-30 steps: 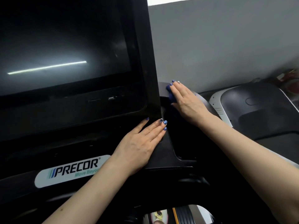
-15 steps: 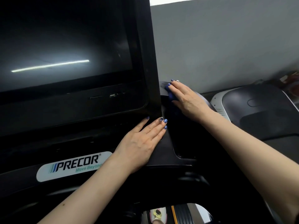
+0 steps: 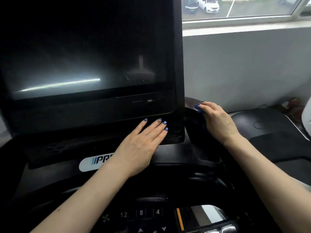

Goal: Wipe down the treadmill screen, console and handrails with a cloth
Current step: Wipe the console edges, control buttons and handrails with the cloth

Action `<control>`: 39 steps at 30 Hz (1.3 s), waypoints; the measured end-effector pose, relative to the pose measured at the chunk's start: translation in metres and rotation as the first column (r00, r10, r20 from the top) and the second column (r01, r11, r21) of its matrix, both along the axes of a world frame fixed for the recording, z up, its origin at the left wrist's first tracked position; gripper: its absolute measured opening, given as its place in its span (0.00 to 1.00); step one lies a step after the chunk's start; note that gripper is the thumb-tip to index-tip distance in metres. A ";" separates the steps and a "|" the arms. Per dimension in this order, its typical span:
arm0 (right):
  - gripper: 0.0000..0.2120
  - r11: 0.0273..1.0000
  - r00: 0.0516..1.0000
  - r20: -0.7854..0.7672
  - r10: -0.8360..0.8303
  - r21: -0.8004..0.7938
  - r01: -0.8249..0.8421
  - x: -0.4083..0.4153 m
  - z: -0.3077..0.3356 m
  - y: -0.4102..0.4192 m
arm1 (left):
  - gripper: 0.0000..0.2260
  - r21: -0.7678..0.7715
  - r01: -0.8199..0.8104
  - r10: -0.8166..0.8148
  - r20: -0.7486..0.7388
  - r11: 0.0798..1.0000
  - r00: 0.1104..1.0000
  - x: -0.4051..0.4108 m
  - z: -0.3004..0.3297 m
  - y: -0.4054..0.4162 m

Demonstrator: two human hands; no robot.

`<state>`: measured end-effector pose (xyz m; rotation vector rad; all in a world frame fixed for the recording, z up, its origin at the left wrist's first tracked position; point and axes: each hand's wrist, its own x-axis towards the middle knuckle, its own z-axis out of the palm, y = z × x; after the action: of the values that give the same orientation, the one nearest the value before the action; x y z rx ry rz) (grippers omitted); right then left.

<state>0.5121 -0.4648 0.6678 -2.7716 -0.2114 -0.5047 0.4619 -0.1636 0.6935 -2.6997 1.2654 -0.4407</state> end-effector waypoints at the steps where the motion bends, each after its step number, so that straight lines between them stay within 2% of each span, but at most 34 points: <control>1: 0.18 1.000 0.999 0.051 -0.005 -0.008 0.006 -0.011 0.008 0.010 | 0.27 -0.002 -0.005 0.005 0.004 1.000 1.000 -0.004 0.005 0.011; 3: 0.16 1.000 0.988 0.156 -0.016 -0.016 0.019 -0.031 0.026 0.034 | 0.26 -0.025 -0.012 0.013 0.011 1.000 1.000 -0.013 0.014 0.033; 7: 0.15 0.998 0.953 0.298 0.056 -0.011 -0.055 -0.064 0.059 0.101 | 0.31 -0.052 -0.054 0.053 -0.015 0.997 0.998 -0.031 0.032 0.084; 12: 0.16 0.985 0.927 0.335 0.167 -0.008 -0.174 -0.085 0.086 0.204 | 0.31 -0.067 -0.131 0.130 -0.023 0.989 0.991 -0.049 0.041 0.168; 17: 0.16 0.949 0.908 0.289 0.304 -0.010 -0.315 -0.093 0.084 0.306 | 0.26 -0.064 -0.243 0.241 -0.027 0.968 0.970 -0.065 0.036 0.269; 23: 0.20 0.876 0.859 0.190 0.476 -0.022 -0.481 -0.091 0.065 0.424 | 0.26 -0.090 -0.456 0.446 -0.110 0.885 0.888 -0.087 0.009 0.383; 26: 0.19 0.826 0.809 0.181 0.559 -0.035 -0.563 -0.089 0.058 0.476 | 0.32 -0.099 -0.580 0.554 -0.203 0.809 0.807 -0.091 -0.009 0.422; 29: 0.25 0.776 0.767 0.123 0.630 -0.059 -0.628 -0.082 0.049 0.521 | 0.36 -0.083 -0.684 0.635 -0.304 0.725 0.710 -0.088 -0.029 0.450; 31: 0.30 0.759 0.756 0.064 0.651 -0.093 -0.645 -0.073 0.043 0.546 | 0.36 -0.074 -0.712 0.652 -0.343 0.699 0.676 -0.083 -0.043 0.464; 34: 0.31 0.756 0.758 0.031 0.652 -0.096 -0.647 -0.054 0.029 0.577 | 0.34 -0.100 -0.728 0.645 -0.393 0.678 0.655 -0.076 -0.062 0.477; 37: 0.30 0.798 0.799 0.030 0.600 -0.085 -0.596 -0.031 0.017 0.604 | 0.29 -0.142 -0.737 0.633 -0.421 0.661 0.650 -0.072 -0.078 0.485; 39: 0.28 0.842 0.843 0.027 0.537 -0.085 -0.534 -0.016 0.012 0.620 | 0.29 -0.133 -0.758 0.640 -0.455 0.639 0.619 -0.071 -0.085 0.487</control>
<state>0.4959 0.1549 0.6797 -2.5963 -1.0033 -0.4186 0.3908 0.3236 0.6084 -3.3527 0.0256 -0.0120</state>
